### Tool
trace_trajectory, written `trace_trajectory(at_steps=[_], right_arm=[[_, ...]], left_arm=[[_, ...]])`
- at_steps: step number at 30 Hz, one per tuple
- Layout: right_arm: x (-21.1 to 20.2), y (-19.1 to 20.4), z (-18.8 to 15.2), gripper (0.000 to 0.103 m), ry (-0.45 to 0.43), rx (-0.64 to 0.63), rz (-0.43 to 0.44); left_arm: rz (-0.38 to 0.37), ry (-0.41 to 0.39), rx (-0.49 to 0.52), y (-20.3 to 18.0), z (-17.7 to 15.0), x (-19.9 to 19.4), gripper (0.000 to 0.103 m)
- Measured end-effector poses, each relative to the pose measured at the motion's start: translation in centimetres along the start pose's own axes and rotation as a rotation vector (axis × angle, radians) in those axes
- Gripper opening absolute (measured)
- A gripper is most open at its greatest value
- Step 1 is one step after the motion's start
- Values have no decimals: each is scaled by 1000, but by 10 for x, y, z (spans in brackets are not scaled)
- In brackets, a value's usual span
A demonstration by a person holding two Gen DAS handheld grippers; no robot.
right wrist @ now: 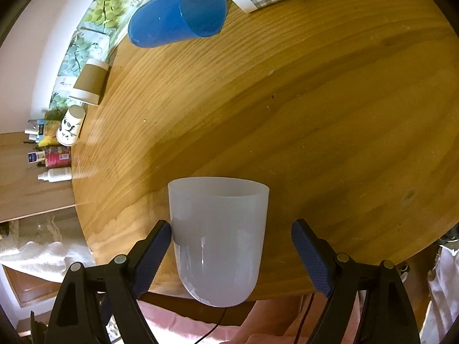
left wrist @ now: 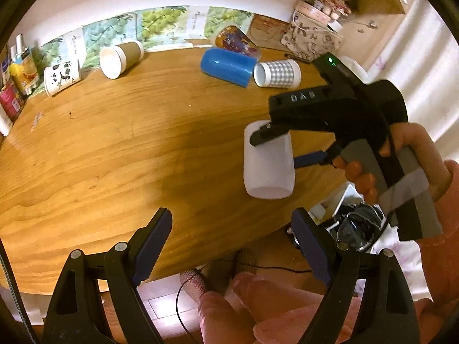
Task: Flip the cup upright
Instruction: 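Grasp the white cup with the left gripper while the right gripper holds it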
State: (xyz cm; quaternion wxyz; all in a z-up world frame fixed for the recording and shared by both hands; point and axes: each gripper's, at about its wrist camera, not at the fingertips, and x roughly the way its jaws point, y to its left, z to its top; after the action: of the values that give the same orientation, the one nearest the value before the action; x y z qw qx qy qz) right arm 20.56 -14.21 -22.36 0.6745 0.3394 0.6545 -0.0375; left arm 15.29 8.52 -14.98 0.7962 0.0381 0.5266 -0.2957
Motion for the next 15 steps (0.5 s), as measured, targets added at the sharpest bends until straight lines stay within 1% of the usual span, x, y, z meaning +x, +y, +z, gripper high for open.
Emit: trace_trajectory(at_steps=[7,12,15], right_arm=[[5,5,-4,86,-21,30,-3],[7,9,-7,80,-34,46,-2],[9,9,-8,76,-36,61,22]], left_arm=[[-42,44,13,10,-4,-1,87],[-57,46,35,17,-2,-4,87],[-60,52,51,20,-1,-4,87]])
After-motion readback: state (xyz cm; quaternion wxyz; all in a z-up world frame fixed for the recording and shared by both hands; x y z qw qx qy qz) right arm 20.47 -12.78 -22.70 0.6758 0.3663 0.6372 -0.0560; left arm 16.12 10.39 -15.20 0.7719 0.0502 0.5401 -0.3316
